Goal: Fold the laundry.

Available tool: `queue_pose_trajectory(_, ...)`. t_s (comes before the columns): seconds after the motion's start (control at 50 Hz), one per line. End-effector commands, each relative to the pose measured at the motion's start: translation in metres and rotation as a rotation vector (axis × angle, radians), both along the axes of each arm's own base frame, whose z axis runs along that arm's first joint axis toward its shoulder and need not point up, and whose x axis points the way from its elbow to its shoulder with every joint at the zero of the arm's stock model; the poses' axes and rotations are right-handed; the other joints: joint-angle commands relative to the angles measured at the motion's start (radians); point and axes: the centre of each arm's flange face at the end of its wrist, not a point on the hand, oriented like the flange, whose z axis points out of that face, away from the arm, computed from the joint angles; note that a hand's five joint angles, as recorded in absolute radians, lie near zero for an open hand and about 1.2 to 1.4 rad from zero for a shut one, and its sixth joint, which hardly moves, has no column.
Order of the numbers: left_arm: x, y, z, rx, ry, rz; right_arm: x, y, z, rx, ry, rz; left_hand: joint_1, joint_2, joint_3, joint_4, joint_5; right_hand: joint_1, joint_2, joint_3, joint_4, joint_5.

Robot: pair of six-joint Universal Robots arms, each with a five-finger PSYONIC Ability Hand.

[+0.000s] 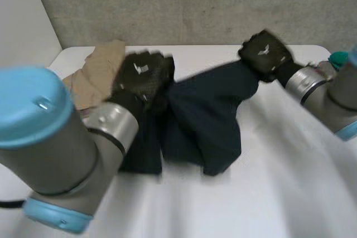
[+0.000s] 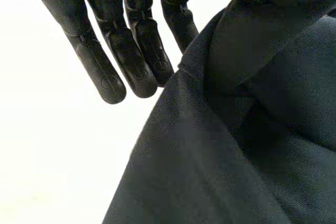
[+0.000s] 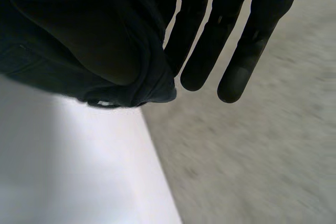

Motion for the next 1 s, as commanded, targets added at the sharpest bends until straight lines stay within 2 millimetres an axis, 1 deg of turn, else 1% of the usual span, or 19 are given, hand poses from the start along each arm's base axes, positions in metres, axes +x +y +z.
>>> queue_pose_trajectory(0.02, 0.008, -0.013, 0.042, -0.056, 0.032, -0.064, -0.028, 0.049, 0.085, 0.014, -0.025, -0.141, 0.296, 0.201, 0.209, 0.199, 0.24, 0.297, 0.236, 0.207, 0.2, 0.25)
queue_pose_trajectory(0.04, 0.008, -0.014, 0.043, -0.055, 0.029, -0.083, -0.031, 0.065, 0.1, 0.025, -0.024, -0.143, 0.296, 0.201, 0.209, 0.199, 0.24, 0.297, 0.236, 0.207, 0.2, 0.25)
queue_pose_trajectory(0.1, 0.007, -0.016, 0.046, -0.054, 0.024, -0.154, -0.036, 0.096, 0.119, 0.081, -0.011, -0.147, 0.296, 0.201, 0.209, 0.199, 0.24, 0.297, 0.236, 0.207, 0.2, 0.25)
queue_pose_trajectory(0.16, 0.008, -0.028, 0.043, -0.051, 0.018, -0.177, -0.037, 0.111, 0.116, 0.165, 0.0, -0.148, 0.296, 0.201, 0.209, 0.199, 0.24, 0.297, 0.236, 0.207, 0.2, 0.25)
queue_pose_trajectory(0.2, 0.01, -0.04, 0.033, -0.03, 0.007, -0.163, -0.036, 0.119, 0.104, 0.273, -0.005, -0.14, 0.296, 0.201, 0.209, 0.199, 0.24, 0.297, 0.236, 0.207, 0.2, 0.25)
queue_pose_trajectory(0.28, 0.017, -0.089, -0.017, 0.069, -0.045, -0.09, -0.017, 0.133, 0.081, 0.416, -0.031, -0.081, 0.296, 0.201, 0.209, 0.199, 0.24, 0.297, 0.236, 0.207, 0.2, 0.25)
queue_pose_trajectory(0.34, 0.021, -0.115, -0.045, 0.103, -0.06, -0.057, 0.002, 0.13, 0.045, 0.536, -0.012, -0.071, 0.255, 0.16, 0.168, 0.159, 0.199, 0.297, 0.236, 0.207, 0.2, 0.25)
queue_pose_trajectory(0.36, 0.021, -0.12, -0.051, 0.108, -0.065, -0.051, 0.009, 0.128, 0.027, 0.578, 0.004, -0.088, 0.171, 0.076, 0.084, 0.074, 0.115, 0.297, 0.236, 0.207, 0.2, 0.25)
queue_pose_trajectory(0.46, 0.019, -0.136, -0.08, 0.11, -0.124, -0.042, 0.021, 0.117, -0.009, 0.609, 0.022, -0.174, -0.088, -0.183, -0.175, -0.185, -0.144, 0.297, 0.236, 0.207, 0.2, 0.25)
queue_pose_trajectory(0.48, 0.019, -0.136, -0.082, 0.111, -0.134, -0.039, 0.023, 0.115, -0.013, 0.604, 0.018, -0.187, -0.176, -0.271, -0.263, -0.272, -0.232, 0.297, 0.236, 0.207, 0.2, 0.25)
queue_pose_trajectory(0.5, 0.02, -0.135, -0.084, 0.111, -0.144, -0.035, 0.025, 0.114, -0.018, 0.6, 0.012, -0.2, -0.418, -0.513, -0.505, -0.514, -0.474, 0.297, 0.236, 0.207, 0.2, 0.25)
queue_pose_trajectory(0.54, 0.019, -0.132, -0.087, 0.118, -0.159, -0.037, 0.028, 0.108, -0.03, 0.598, -0.009, -0.236, -0.584, -0.679, -0.671, -0.681, -0.64, 0.297, 0.236, 0.207, 0.2, 0.25)
queue_pose_trajectory(0.6, 0.02, -0.122, -0.086, 0.135, -0.166, -0.028, 0.026, 0.1, -0.036, 0.607, -0.063, -0.277, -0.614, -0.709, -0.701, -0.711, -0.67, 0.297, 0.236, 0.207, 0.2, 0.25)
queue_pose_trajectory(0.64, 0.026, -0.114, -0.07, 0.119, -0.158, -0.001, 0.026, 0.099, -0.036, 0.617, -0.092, -0.283, -0.626, -0.721, -0.713, -0.722, -0.682, 0.297, 0.236, 0.207, 0.2, 0.25)
queue_pose_trajectory(0.66, 0.035, -0.104, -0.052, 0.104, -0.153, 0.042, 0.026, 0.098, -0.035, 0.621, -0.108, -0.284, -0.632, -0.727, -0.719, -0.728, -0.688, 0.297, 0.236, 0.207, 0.2, 0.25)
queue_pose_trajectory(0.72, 0.05, -0.085, -0.03, 0.086, -0.138, 0.127, 0.027, 0.097, -0.035, 0.629, -0.141, -0.287, -0.655, -0.75, -0.742, -0.752, -0.711, 0.297, 0.236, 0.207, 0.2, 0.25)
queue_pose_trajectory(0.82, 0.066, -0.046, -0.012, 0.084, -0.105, 0.204, 0.026, 0.097, -0.037, 0.627, -0.152, -0.289, -0.646, -0.741, -0.733, -0.743, -0.702, 0.297, 0.236, 0.207, 0.2, 0.25)
queue_pose_trajectory(0.92, 0.077, -0.006, -0.022, 0.161, -0.114, 0.196, 0.027, 0.097, -0.042, 0.63, -0.143, -0.29, -0.567, -0.662, -0.654, -0.664, -0.623, 0.297, 0.236, 0.207, 0.2, 0.25)
queue_pose_trajectory(1.0, 0.081, 0.019, -0.043, 0.293, -0.143, 0.172, 0.027, 0.097, -0.043, 0.624, -0.138, -0.289, -0.47, -0.565, -0.557, -0.567, -0.526, 0.297, 0.236, 0.207, 0.2, 0.25)
